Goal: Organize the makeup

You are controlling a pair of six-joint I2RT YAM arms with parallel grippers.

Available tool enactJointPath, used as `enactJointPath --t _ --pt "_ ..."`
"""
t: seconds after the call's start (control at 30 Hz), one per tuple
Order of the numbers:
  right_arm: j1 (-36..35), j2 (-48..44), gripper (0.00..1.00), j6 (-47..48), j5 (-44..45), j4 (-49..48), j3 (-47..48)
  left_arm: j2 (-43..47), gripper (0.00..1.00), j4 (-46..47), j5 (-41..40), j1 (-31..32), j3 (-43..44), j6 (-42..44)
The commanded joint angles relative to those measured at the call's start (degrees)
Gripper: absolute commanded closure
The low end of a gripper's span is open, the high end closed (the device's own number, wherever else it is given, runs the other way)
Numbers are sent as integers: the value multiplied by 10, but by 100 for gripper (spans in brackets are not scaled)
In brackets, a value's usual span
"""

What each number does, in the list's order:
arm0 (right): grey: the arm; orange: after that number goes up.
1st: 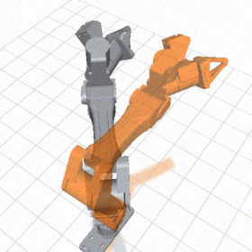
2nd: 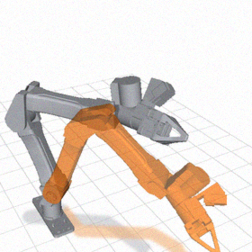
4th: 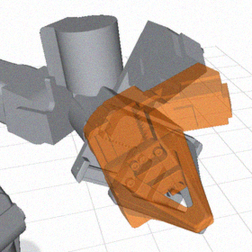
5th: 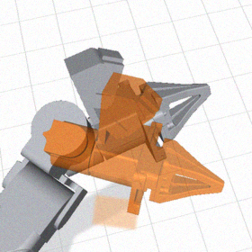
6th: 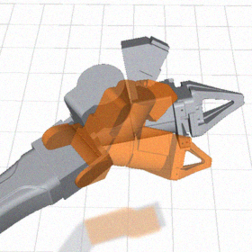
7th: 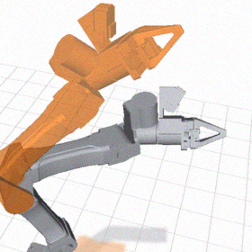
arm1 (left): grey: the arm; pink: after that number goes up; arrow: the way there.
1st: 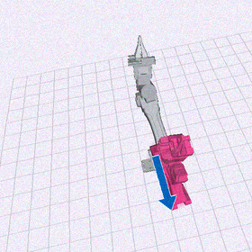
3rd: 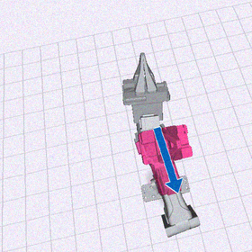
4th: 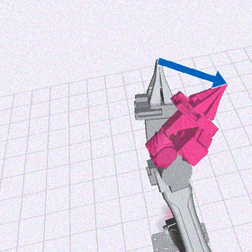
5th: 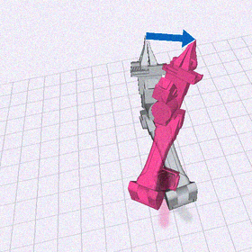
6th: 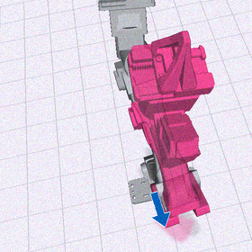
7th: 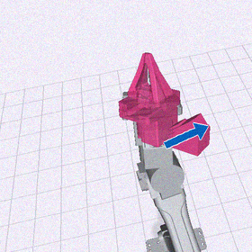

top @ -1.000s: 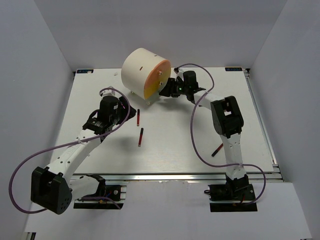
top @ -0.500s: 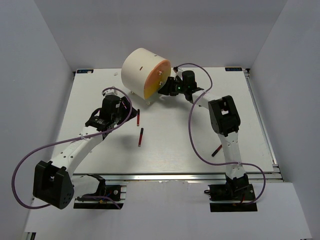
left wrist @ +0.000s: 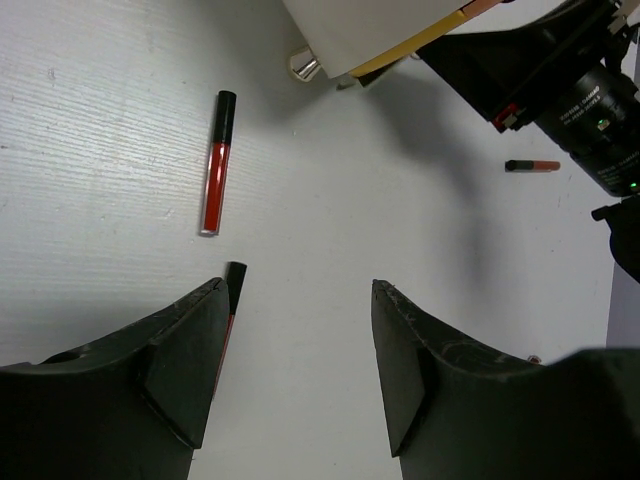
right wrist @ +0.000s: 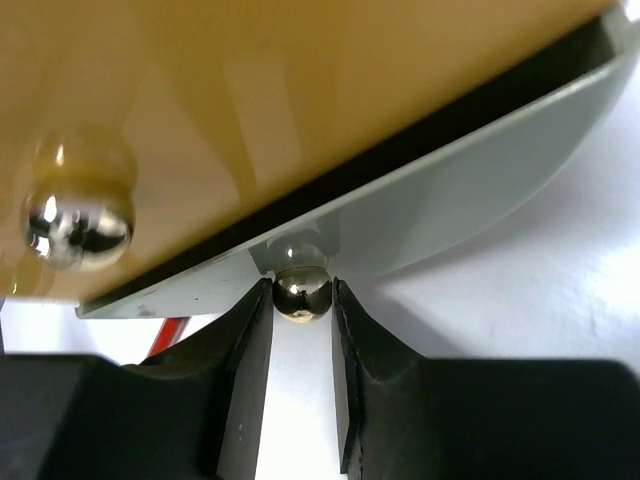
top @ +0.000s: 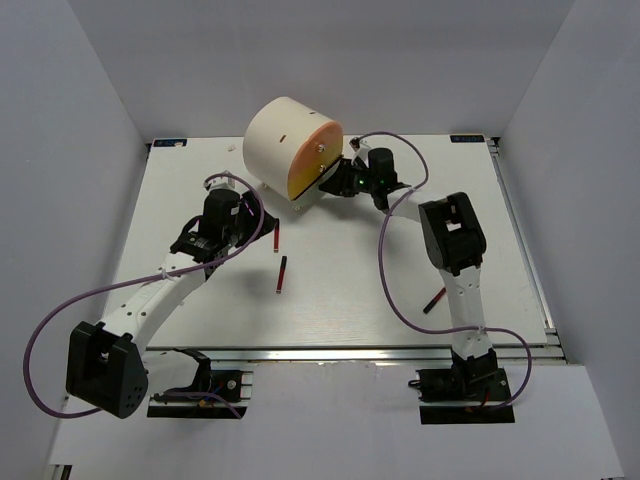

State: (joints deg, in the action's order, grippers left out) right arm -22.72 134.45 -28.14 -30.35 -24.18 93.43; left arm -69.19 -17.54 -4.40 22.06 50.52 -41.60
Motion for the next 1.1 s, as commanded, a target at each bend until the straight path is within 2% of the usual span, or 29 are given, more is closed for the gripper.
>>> enactJointPath --t 0.0,0.17,0.47,0.53,0.57,0.63,0.67,0.77,0.93,1.07 --pt "10 -61 71 13 -2 -21 -56 3 31 23 10 -4 -4 -4" --pt "19 -126 72 25 -1 -38 -147 1 31 43 17 -4 -20 -6" --pt "41 -184 69 41 -6 -31 -221 -10 31 59 26 -5 -35 9" --pt "41 -188 65 47 -4 -27 -226 -13 31 59 27 -5 -37 15" --pt "41 -187 56 48 -2 -20 -224 -15 31 59 27 -5 -39 18" --pt "41 -185 46 51 -8 -13 -216 -20 31 59 30 -4 -40 28" --pt "41 -185 36 52 -9 -6 -213 -23 31 59 30 -5 -41 30" --pt "42 -192 28 66 -12 3 -206 -37 31 59 36 -5 -39 47" --pt "44 -227 26 113 -15 54 -212 -63 30 62 41 -5 -27 89" --pt "57 -299 26 201 -23 112 -249 -116 30 50 40 -4 1 153"
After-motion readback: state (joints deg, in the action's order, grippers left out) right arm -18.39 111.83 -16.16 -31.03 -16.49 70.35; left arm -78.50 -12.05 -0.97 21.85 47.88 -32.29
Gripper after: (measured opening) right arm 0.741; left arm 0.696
